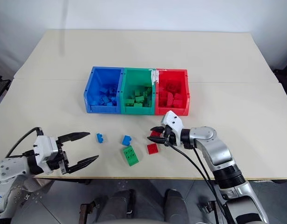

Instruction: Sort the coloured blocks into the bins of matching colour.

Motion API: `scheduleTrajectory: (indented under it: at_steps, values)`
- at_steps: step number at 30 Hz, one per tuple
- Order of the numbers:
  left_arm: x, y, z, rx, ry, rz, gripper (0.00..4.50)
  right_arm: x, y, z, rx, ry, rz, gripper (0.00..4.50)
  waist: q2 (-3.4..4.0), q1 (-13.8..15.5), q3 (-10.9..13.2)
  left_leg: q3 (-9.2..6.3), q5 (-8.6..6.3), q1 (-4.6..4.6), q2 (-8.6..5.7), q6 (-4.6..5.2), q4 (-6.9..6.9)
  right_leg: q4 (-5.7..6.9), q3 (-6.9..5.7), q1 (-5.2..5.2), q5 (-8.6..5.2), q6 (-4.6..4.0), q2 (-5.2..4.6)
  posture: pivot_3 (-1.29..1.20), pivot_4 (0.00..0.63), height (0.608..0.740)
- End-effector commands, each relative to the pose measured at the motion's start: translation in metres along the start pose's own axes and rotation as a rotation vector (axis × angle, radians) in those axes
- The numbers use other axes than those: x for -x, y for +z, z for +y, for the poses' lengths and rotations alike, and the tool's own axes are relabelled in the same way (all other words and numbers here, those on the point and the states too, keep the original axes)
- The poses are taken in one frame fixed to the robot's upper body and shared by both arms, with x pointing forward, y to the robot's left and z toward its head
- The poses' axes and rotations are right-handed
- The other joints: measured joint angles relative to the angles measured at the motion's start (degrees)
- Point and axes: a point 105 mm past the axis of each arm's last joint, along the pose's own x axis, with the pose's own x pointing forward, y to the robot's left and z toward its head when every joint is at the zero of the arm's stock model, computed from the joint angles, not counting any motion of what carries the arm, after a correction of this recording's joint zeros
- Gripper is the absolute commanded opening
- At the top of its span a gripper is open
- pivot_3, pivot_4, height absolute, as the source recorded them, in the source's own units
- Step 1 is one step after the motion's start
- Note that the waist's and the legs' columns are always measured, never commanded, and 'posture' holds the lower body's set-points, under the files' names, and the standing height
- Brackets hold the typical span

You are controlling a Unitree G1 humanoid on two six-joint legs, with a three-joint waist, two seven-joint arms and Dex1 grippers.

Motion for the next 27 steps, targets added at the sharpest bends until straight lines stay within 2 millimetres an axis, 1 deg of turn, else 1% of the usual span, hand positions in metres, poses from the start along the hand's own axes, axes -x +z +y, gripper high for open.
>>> scheduleTrajectory:
  at_steps: [1,3,6,8,10,11,13,14,16,17,21,23,26,27]
  values:
    - [-0.006,0.023,0.000,-0.004,0.019,-0.094,4.50,0.013,0.037,-0.004,0.051,0.028,-0.138,1.47,0.00,0.01,0.00,-0.01,0.00,0.00,0.00,0.00,0.00,0.00,0.00,0.00,0.00,0.00,0.00,0.00,0.150,0.740]
    - [-0.008,0.033,0.002,0.024,0.043,-0.138,4.50,0.019,0.053,-0.005,0.066,0.054,-0.172,1.47,0.00,0.00,0.00,-0.01,0.00,-0.01,0.05,0.00,0.01,0.01,0.01,0.00,0.00,0.00,-0.02,0.00,0.150,0.740]
    - [-0.012,0.040,0.003,0.014,0.058,-0.154,4.50,0.024,0.077,-0.010,0.076,0.064,-0.236,1.47,0.00,-0.06,0.00,-0.04,0.00,-0.01,0.06,0.00,0.02,0.02,0.00,0.00,0.00,0.00,0.02,0.00,0.150,0.740]
    - [-0.013,0.045,0.008,0.009,0.086,-0.162,4.50,0.026,0.096,-0.023,0.089,0.009,-0.304,1.47,0.00,-0.08,0.00,-0.03,0.00,0.01,0.04,-0.01,0.02,0.04,0.00,0.00,0.00,0.00,0.03,0.00,0.150,0.740]
    - [-0.014,0.048,0.011,0.001,0.101,-0.160,4.50,0.029,0.113,-0.039,0.136,-0.053,-0.362,1.47,0.00,-0.10,0.00,-0.03,0.01,0.00,0.02,-0.02,0.03,0.03,0.01,0.00,0.00,0.00,0.03,0.00,0.150,0.740]
    - [-0.014,0.049,0.013,-0.002,0.106,-0.160,4.50,0.031,0.118,-0.050,0.141,-0.095,-0.380,1.47,0.00,-0.11,0.00,-0.01,0.01,0.00,0.00,-0.02,0.04,0.04,0.01,0.00,0.00,0.00,0.03,0.00,0.150,0.740]
    - [-0.012,0.049,0.014,-0.002,0.119,-0.152,4.50,0.036,0.118,-0.078,0.146,-0.194,-0.374,1.47,0.00,-0.13,0.00,-0.01,0.01,0.00,-0.02,-0.02,0.05,0.05,0.01,0.00,0.00,0.00,0.03,0.00,0.150,0.740]
    - [-0.011,0.049,0.015,-0.001,0.121,-0.148,4.50,0.037,0.116,-0.087,0.144,-0.223,-0.369,1.47,0.00,-0.13,0.00,0.01,0.01,0.00,-0.03,-0.02,0.06,0.04,0.01,0.00,0.00,0.00,0.03,0.00,0.150,0.740]
    - [-0.008,0.047,0.016,0.001,0.130,-0.138,4.50,0.037,0.107,-0.100,0.157,-0.250,-0.329,2.19,0.00,-0.02,0.00,0.00,0.01,-0.02,-0.05,-0.02,0.06,0.03,0.01,0.00,0.00,0.00,0.03,0.00,0.150,0.740]
    - [-0.006,0.047,0.016,0.002,0.133,-0.135,4.50,0.036,0.104,-0.104,0.164,-0.252,-0.316,2.43,0.00,-0.02,0.00,0.01,0.01,-0.02,-0.05,-0.01,0.06,0.02,0.01,0.00,0.00,0.00,0.03,0.00,0.150,0.740]
    - [-0.005,0.045,0.017,0.006,0.135,-0.127,4.50,0.036,0.098,-0.105,0.185,-0.204,-0.291,3.77,0.00,-0.20,0.01,0.05,0.00,-0.07,-0.05,0.00,0.06,0.00,0.01,-0.03,0.00,0.00,0.02,0.00,0.150,0.740]
    - [-0.004,0.041,0.016,0.012,0.134,-0.117,4.50,0.043,0.096,-0.101,0.182,-0.170,-0.293,4.44,0.01,-0.22,0.01,0.06,0.00,-0.07,-0.04,0.00,0.06,0.00,0.01,-0.05,0.00,0.00,0.03,0.00,0.150,0.740]
    - [-0.001,0.033,0.016,0.022,0.118,-0.088,4.50,0.058,0.089,-0.084,0.209,-0.070,-0.300,4.48,0.01,-0.16,0.01,0.06,0.00,-0.07,-0.03,-0.01,0.06,0.00,0.01,-0.05,0.00,0.00,0.03,0.00,0.150,0.740]
    - [0.001,0.029,0.016,0.019,0.103,-0.076,4.50,0.065,0.084,-0.078,0.225,-0.050,-0.289,4.48,0.01,-0.04,0.01,0.06,-0.01,-0.07,-0.01,-0.02,0.06,-0.01,0.01,-0.05,0.00,0.00,0.04,0.00,0.150,0.740]
